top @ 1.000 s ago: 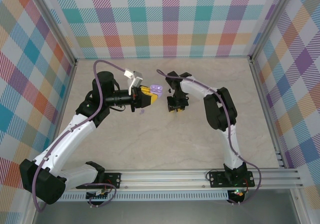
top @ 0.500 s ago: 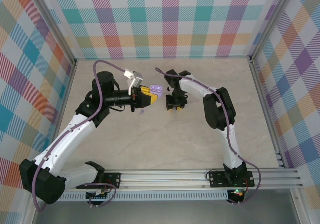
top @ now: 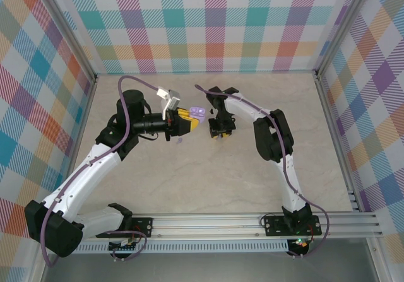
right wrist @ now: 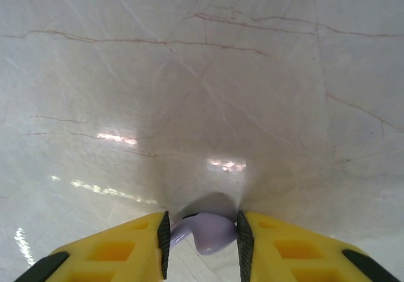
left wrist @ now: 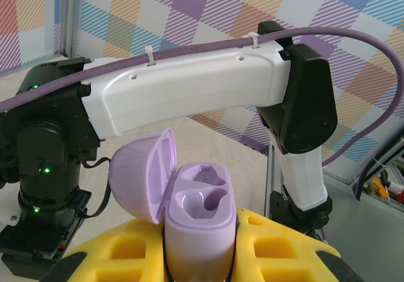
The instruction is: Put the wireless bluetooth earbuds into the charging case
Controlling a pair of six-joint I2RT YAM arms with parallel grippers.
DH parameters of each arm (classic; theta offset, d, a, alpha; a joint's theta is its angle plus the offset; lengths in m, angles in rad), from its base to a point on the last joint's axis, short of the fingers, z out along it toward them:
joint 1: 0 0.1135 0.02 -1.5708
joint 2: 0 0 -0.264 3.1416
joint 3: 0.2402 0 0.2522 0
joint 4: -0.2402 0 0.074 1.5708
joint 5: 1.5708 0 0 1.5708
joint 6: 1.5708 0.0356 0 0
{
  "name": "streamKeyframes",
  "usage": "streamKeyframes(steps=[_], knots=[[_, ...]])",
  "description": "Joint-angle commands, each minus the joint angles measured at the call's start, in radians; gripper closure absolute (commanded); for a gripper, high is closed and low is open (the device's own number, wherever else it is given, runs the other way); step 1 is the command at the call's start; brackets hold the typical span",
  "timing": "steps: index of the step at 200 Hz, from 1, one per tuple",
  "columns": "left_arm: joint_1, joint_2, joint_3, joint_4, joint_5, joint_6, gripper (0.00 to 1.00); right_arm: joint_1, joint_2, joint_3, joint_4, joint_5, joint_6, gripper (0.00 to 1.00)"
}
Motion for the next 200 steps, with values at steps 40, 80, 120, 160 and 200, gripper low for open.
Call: streamKeyframes(steps=[40, 80, 120, 160, 200], knots=[[0.007, -0.009, -0.007, -0.014, 0.005, 0.012, 0.9, 0.016, 0.004, 0.009, -0.046, 0.066, -0.046, 0.72], [0.008, -0.01, -0.009, -0.017, 0.002, 0.013, 0.9, 0.016, -0.016, -0.01, -0.043, 0.085, -0.072, 0.72], [0.007, -0.009, -0.009, -0.011, 0.004, 0.01, 0.9, 0.02, -0.06, -0.049, -0.025, 0.069, -0.055, 0.63], [0.006, -0.011, -0.009, -0.013, 0.004, 0.01, 0.9, 0.022, -0.064, -0.061, -0.027, 0.078, -0.004, 0.63], [0.007, -0.01, -0.01, -0.013, 0.005, 0.01, 0.9, 0.022, -0.043, -0.054, -0.027, 0.06, 0.056, 0.67]])
